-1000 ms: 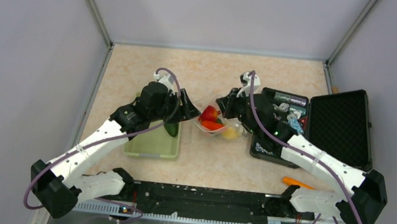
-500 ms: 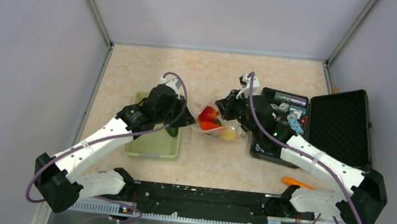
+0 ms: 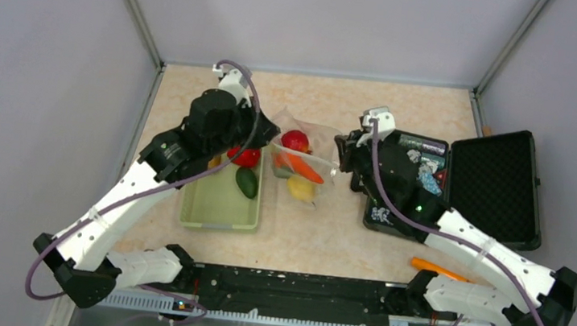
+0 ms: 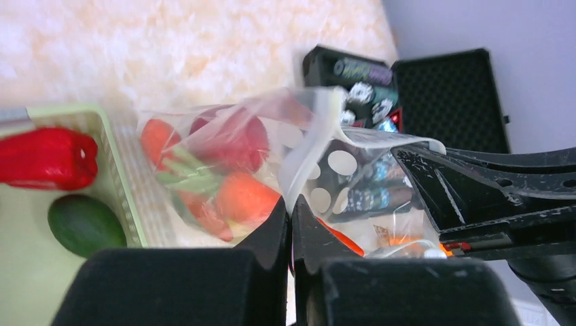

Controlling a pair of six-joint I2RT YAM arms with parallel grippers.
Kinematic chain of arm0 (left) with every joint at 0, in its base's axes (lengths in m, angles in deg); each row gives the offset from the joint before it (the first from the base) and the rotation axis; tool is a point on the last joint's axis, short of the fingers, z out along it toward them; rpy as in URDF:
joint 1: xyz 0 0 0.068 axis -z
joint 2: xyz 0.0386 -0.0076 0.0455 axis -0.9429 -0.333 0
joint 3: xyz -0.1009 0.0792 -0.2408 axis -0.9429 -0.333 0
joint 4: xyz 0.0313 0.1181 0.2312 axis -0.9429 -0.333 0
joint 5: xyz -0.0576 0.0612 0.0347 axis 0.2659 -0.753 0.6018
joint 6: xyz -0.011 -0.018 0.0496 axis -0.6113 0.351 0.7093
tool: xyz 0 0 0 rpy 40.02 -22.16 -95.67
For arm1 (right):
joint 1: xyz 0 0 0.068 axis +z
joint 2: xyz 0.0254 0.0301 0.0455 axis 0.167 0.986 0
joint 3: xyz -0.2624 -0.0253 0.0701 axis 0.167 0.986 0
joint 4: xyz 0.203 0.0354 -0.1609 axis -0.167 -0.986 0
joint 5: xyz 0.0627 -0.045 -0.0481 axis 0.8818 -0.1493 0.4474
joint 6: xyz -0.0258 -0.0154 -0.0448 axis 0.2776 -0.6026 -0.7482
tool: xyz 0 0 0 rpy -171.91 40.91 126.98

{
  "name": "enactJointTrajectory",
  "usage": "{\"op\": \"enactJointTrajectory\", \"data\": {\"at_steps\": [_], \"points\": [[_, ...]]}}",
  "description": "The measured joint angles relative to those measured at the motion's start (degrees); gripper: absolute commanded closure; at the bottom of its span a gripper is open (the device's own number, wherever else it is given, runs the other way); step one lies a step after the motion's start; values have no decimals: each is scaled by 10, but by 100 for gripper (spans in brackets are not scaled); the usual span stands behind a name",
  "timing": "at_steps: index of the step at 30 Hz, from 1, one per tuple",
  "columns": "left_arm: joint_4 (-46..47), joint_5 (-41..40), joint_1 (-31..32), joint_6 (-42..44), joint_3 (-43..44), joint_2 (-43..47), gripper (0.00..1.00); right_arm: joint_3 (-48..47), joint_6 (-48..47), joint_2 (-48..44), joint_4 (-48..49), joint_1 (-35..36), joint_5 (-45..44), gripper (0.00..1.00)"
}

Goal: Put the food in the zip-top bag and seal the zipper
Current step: Adjust the zipper food storage bag at the center of the board.

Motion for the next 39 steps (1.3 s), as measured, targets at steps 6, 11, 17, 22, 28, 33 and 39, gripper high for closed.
{"op": "enactJointTrajectory", "data": {"at_steps": [6, 11, 17, 22, 28, 33, 39], "points": [[-10, -28, 3, 26, 32, 12, 100, 0, -99, -41, -14, 2, -59, 100], [-13, -13, 3, 28, 2, 2, 100, 4, -116, -57, -26, 0, -14, 100], [-3, 34, 3, 27, -23, -28, 100, 4, -86, -61, -28, -1, 37, 100], [1, 53, 3, 27, -24, -61, 100, -34, -70, -24, -47, -5, 88, 100], [12, 50, 2, 28, -33, -67, 92, -55, -59, 7, -39, -5, 73, 100], [-2, 21, 2, 28, -44, -66, 20, -50, -49, 10, -37, -5, 55, 100], [-55, 5, 1, 24, -91, -28, 1, 2, 3, 10, -29, -5, 66, 100]]}}
